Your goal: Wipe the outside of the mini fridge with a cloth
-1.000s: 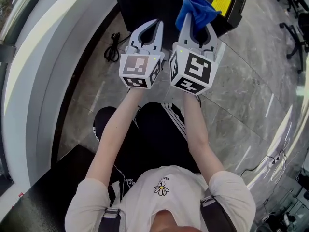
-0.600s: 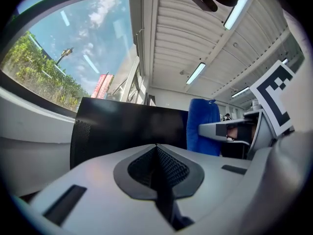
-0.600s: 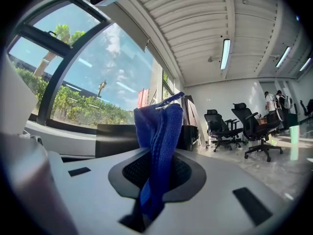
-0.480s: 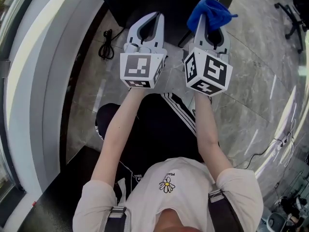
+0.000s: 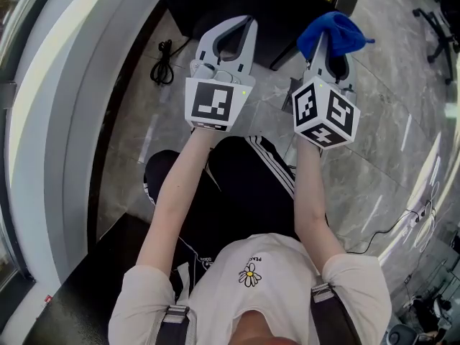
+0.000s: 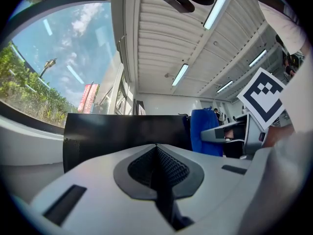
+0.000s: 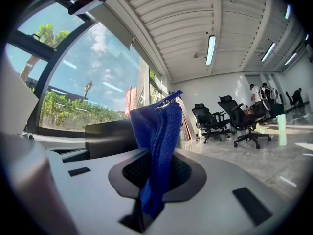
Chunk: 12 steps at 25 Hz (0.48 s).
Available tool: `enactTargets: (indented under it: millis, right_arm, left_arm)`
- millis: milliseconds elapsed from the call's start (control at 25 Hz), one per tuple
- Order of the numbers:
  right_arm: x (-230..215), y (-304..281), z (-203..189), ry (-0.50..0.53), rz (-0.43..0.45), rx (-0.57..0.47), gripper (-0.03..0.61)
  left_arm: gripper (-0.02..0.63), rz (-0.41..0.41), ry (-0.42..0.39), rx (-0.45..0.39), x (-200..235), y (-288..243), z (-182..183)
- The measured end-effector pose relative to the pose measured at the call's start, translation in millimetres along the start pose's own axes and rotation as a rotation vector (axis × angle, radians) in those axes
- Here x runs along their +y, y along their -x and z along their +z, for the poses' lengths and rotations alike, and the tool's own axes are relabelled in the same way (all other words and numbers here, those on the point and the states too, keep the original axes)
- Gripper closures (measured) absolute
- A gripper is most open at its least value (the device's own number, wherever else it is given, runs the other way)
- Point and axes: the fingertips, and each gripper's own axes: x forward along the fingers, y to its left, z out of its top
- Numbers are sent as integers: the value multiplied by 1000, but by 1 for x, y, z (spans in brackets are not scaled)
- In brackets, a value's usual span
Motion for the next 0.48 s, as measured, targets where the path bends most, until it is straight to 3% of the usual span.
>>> enactTargets:
  millis: [160, 360, 480]
  right_arm:
    - [15, 8, 2, -32, 36, -8, 506]
    - [106, 6, -6, -67, 313, -12, 506]
    - [157, -5, -16, -56, 425, -16, 506]
  left_arm:
    - [609, 38, 11, 50, 22, 7, -9]
    - [609, 102, 38, 52, 67, 17, -13]
    - [609, 174, 82, 55, 106, 29, -20]
